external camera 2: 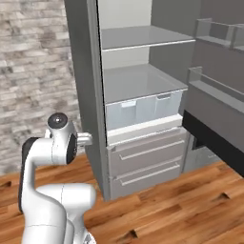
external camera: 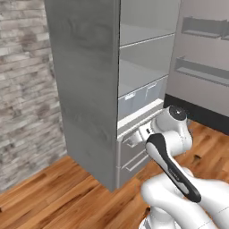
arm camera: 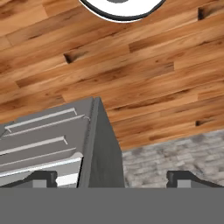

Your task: Place one of the steaks on the plate and the other in the bowl. Then place the bowl in the fridge.

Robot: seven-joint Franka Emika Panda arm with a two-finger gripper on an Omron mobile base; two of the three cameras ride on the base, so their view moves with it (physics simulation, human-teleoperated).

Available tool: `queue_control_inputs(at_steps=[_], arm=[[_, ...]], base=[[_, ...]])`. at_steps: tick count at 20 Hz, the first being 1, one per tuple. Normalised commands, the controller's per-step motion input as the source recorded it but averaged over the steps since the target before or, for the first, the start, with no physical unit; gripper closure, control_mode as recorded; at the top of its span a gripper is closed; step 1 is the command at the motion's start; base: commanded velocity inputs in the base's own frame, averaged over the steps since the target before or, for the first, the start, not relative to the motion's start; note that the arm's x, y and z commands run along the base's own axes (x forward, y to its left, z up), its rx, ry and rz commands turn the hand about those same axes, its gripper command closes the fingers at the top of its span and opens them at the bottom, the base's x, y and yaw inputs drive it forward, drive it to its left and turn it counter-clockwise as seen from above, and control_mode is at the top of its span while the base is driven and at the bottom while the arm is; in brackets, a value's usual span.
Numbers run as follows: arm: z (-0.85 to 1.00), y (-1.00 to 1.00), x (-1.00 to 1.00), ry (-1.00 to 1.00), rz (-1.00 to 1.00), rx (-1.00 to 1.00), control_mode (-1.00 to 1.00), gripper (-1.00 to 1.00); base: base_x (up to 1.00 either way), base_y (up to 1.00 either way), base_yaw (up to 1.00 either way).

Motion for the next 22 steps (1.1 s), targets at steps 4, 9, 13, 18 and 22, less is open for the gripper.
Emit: queue_control_inputs(at_steps=[4,9,13,18,22], arm=[[0.0,0.0,0.0,0.0,0.0,0.0,1.0,-1.0],[0.0,0.0,0.0,0.0,0.0,0.0,1.0,-1.0],[0.0,0.0,0.0,0.0,0.0,0.0,1.0,-1.0],[0.0,0.0,0.0,0.0,0.0,0.0,1.0,-1.0],[0.0,0.0,0.0,0.0,0.0,0.0,1.0,-1.0]], base=[[-0.59,0.0,-0.49],[-0.48,0.0,-0.41],[-0.51,0.0,-0.38],[-0.51,0.02,-0.37],[-0.49,0.25,-0.35]])
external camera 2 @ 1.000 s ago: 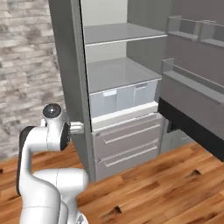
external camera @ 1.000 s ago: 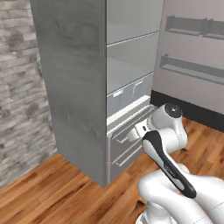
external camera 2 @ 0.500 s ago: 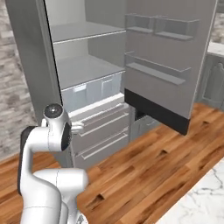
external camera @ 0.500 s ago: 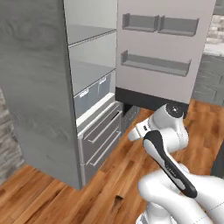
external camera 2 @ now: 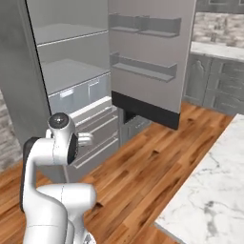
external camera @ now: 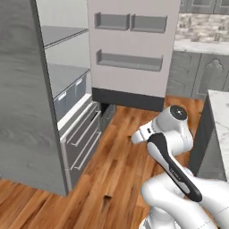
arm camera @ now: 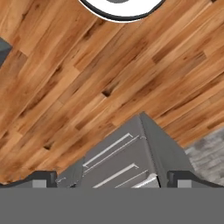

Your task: Place one of the steaks on the plate and the other in the bowl. Then place the bowl in the fridge.

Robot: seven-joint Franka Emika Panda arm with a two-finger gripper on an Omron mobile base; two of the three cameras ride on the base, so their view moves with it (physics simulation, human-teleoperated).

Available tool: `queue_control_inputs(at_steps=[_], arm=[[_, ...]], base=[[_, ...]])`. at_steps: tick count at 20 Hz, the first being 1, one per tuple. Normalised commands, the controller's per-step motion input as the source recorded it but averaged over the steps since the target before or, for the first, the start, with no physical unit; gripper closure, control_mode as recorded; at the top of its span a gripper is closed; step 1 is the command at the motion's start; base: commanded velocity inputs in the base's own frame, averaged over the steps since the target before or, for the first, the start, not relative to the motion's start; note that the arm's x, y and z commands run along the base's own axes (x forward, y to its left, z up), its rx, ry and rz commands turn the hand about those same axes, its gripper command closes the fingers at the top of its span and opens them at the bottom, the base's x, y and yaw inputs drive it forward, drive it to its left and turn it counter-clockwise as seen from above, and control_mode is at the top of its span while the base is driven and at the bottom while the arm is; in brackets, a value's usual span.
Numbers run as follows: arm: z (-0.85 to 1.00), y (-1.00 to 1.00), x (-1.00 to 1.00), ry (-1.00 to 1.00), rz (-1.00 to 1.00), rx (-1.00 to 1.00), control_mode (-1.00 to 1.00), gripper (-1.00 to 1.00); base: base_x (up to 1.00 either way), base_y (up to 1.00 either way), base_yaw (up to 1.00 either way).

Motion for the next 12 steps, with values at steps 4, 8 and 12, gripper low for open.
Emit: queue_control_inputs(at_steps=[4,8,12], arm=[[0.0,0.0,0.0,0.0,0.0,0.0,1.0,-1.0],[0.0,0.0,0.0,0.0,0.0,0.0,1.0,-1.0],[0.0,0.0,0.0,0.0,0.0,0.0,1.0,-1.0]], base=[[-0.44,0.5,-0.3],[-0.52,0.59,-0.31],[-0.53,0.26,-0.35]])
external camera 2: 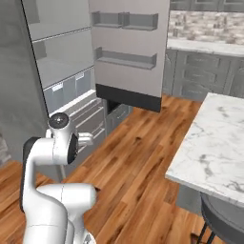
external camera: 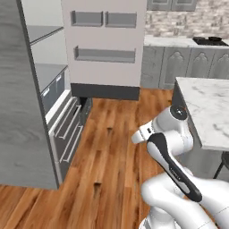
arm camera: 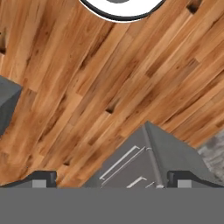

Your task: Place one of the steaks on the plate and the other in the bowl. Then place the bowl in the fridge.

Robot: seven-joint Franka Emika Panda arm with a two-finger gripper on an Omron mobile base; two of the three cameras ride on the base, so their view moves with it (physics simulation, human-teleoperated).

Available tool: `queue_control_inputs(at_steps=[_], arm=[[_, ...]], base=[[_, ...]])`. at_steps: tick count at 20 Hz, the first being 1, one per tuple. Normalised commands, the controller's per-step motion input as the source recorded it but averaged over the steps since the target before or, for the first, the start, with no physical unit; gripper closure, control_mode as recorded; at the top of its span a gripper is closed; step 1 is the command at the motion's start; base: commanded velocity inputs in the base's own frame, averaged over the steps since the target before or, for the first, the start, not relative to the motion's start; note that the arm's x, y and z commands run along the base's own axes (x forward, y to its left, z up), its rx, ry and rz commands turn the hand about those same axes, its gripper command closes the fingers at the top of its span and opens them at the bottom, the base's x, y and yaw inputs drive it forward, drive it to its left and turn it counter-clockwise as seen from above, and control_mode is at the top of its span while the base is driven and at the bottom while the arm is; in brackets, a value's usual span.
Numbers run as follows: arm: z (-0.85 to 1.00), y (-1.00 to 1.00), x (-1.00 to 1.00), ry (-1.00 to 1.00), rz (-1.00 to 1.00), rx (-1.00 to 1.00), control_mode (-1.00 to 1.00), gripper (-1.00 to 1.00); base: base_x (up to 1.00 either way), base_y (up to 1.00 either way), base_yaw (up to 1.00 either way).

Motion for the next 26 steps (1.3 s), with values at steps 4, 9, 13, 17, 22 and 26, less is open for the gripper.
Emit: queue_control_inputs(at_steps=[4,9,13,17,22,26], arm=[[0.0,0.0,0.0,0.0,0.0,0.0,1.0,-1.0],[0.0,0.0,0.0,0.0,0.0,0.0,1.0,-1.0],[0.0,0.0,0.0,0.0,0.0,0.0,1.0,-1.0],[0.0,0.0,0.0,0.0,0.0,0.0,1.0,-1.0],[0.0,0.0,0.0,0.0,0.0,0.0,1.0,-1.0],[0.0,0.0,0.0,0.0,0.0,0.0,1.0,-1.0]], base=[[-0.57,0.0,-0.36],[-0.49,0.0,-0.32],[-0.15,-0.3,-0.25],[0.0,-0.63,-0.25],[0.0,-0.9,-0.32],[0.0,-0.87,-0.38]])
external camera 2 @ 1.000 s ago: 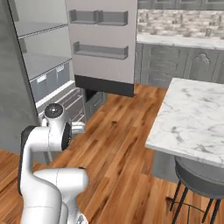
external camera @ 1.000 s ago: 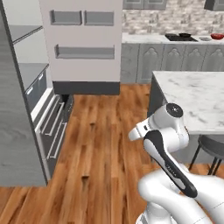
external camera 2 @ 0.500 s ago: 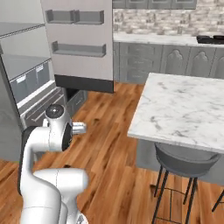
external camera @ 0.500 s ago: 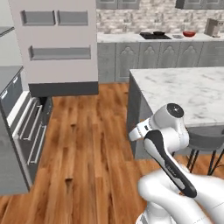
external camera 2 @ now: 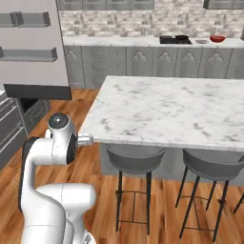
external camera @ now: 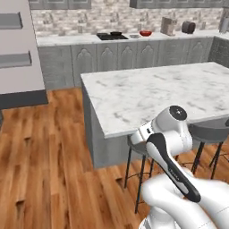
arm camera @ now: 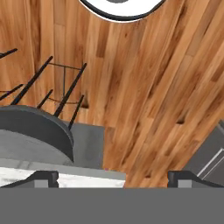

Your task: Place one of the steaks on the plate and the other in the bowl. Then place the bowl in the fridge.

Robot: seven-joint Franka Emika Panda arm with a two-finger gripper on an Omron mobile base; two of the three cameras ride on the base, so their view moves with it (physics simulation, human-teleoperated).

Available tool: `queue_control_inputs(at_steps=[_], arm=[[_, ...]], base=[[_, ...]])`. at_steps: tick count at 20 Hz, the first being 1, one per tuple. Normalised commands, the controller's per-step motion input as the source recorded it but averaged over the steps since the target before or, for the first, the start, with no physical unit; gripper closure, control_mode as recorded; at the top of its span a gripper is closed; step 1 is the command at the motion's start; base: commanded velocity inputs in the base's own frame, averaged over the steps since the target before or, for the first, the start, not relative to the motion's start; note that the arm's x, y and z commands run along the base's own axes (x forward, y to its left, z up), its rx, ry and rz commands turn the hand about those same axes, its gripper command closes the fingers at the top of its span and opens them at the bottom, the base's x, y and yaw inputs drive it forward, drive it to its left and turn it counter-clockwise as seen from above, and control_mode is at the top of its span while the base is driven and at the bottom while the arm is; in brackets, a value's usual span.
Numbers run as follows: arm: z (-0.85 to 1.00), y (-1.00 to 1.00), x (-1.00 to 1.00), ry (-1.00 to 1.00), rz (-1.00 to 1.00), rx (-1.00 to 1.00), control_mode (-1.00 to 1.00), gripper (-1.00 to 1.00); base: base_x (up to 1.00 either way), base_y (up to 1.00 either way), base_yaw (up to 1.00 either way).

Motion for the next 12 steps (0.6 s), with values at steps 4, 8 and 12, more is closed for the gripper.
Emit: queue_control_inputs(at_steps=[4,8,12], arm=[[0.0,0.0,0.0,0.0,0.0,0.0,1.0,-1.0],[0.0,0.0,0.0,0.0,0.0,0.0,1.0,-1.0],[0.0,0.0,0.0,0.0,0.0,0.0,1.0,-1.0]], base=[[0.0,-0.71,-0.39],[0.0,-0.62,-0.27],[0.07,-0.72,-0.12]])
